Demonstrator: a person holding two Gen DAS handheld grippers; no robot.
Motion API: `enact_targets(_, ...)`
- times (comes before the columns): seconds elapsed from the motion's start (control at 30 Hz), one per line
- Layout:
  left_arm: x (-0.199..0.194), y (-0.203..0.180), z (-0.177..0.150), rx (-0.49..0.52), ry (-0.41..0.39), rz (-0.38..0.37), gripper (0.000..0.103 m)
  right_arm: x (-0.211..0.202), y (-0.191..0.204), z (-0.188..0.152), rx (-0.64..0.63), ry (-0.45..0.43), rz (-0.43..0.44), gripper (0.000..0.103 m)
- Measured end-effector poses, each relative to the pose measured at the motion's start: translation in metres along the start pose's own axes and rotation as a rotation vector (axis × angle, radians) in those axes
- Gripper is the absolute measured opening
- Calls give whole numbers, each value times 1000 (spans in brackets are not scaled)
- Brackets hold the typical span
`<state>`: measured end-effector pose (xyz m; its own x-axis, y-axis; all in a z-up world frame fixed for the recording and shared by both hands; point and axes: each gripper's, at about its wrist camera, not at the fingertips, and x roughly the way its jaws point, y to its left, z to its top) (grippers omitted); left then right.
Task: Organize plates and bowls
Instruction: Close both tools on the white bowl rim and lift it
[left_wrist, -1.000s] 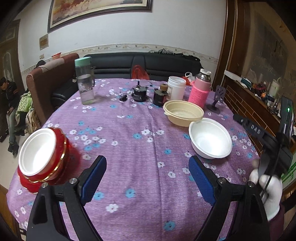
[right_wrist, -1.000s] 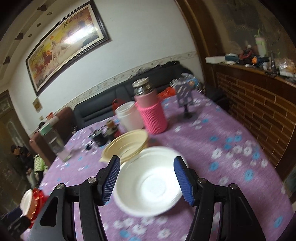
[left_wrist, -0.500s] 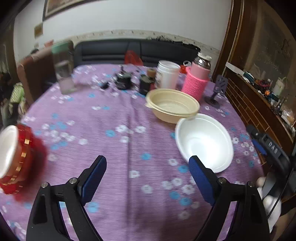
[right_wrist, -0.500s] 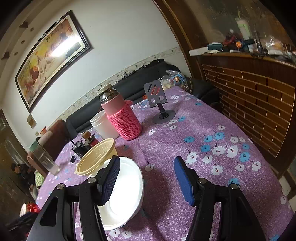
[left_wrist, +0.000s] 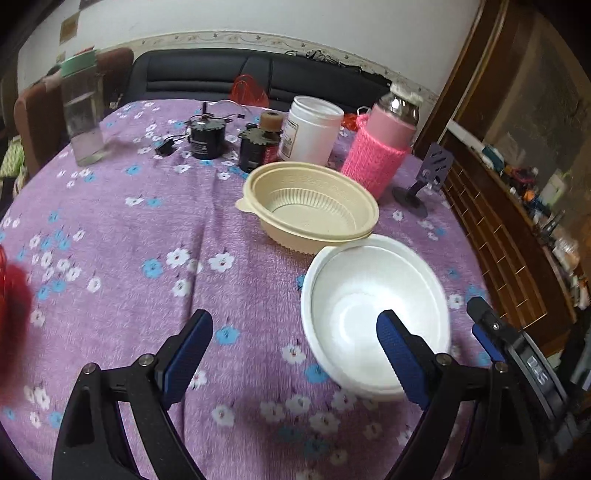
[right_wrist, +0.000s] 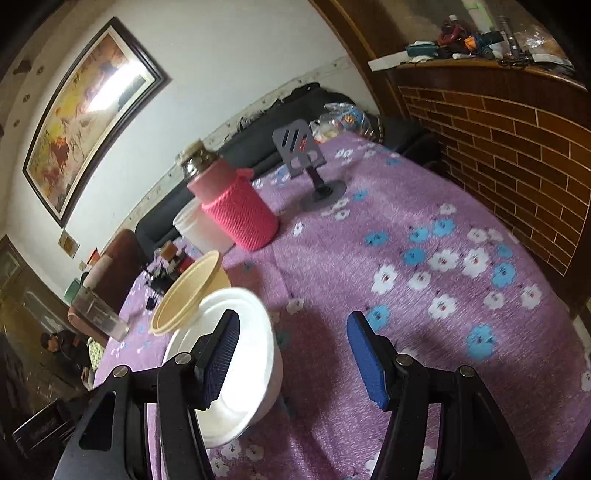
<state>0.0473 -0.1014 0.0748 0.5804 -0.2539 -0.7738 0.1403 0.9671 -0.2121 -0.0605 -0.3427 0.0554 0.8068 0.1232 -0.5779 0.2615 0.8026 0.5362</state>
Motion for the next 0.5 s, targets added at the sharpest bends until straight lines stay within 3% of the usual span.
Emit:
enact_targets(0.2,43,-21,-3,63,79,24,88,27,13,-14,-41,93,22,65)
enact_targets(0.3,59,-23,-5,57,125,21,82,37,14,-18,-33,125,36,61)
enact_targets(0.4,68,-25,-8,59,169,-5,57,43,13,-21,-23,149,52,57)
enact_targets(0.47,71,-28,-11,78,186,-19,21,46,15,-23,-32,159,61,39)
enact_targets(0.5,72,-29,-12,92,190,-13,20,48,17,-24,-42,168,58,34)
